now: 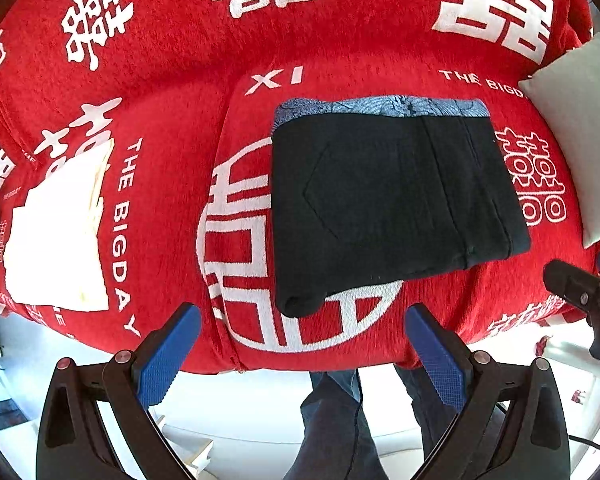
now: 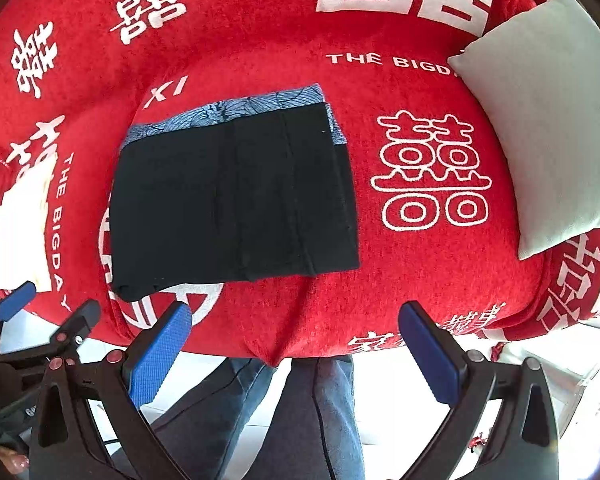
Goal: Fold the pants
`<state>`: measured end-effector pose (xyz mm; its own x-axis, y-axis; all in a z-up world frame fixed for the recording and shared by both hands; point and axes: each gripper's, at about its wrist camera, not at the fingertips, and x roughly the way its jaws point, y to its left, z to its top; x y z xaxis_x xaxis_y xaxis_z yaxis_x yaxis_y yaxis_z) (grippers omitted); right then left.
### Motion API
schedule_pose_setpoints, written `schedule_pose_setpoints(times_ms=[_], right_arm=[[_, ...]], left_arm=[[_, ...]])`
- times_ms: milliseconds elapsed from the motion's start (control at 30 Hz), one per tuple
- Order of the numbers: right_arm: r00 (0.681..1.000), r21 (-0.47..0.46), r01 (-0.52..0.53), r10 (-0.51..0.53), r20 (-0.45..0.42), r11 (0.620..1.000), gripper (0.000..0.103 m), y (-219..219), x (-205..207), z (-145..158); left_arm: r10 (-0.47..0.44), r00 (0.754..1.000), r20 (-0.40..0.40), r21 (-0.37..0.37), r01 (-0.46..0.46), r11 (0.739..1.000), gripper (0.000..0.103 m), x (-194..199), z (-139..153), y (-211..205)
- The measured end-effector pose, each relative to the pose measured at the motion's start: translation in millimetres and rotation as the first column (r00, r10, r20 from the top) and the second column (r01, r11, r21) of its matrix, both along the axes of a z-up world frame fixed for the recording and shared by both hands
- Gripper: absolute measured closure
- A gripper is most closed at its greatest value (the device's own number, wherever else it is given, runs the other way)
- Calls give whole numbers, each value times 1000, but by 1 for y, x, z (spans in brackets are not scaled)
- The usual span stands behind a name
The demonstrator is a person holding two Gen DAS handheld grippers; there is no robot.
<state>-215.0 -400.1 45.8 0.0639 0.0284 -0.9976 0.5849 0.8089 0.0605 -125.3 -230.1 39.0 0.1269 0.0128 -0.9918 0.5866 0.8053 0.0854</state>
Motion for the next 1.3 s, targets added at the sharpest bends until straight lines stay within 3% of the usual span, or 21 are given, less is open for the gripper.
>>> schedule_pose_setpoints(times_ms=[1300], right_arm=[[998, -42, -49, 47, -40, 998, 0, 9, 16, 0]], left_arm=[[-37, 999, 14, 14, 37, 999, 1, -2, 1, -9]])
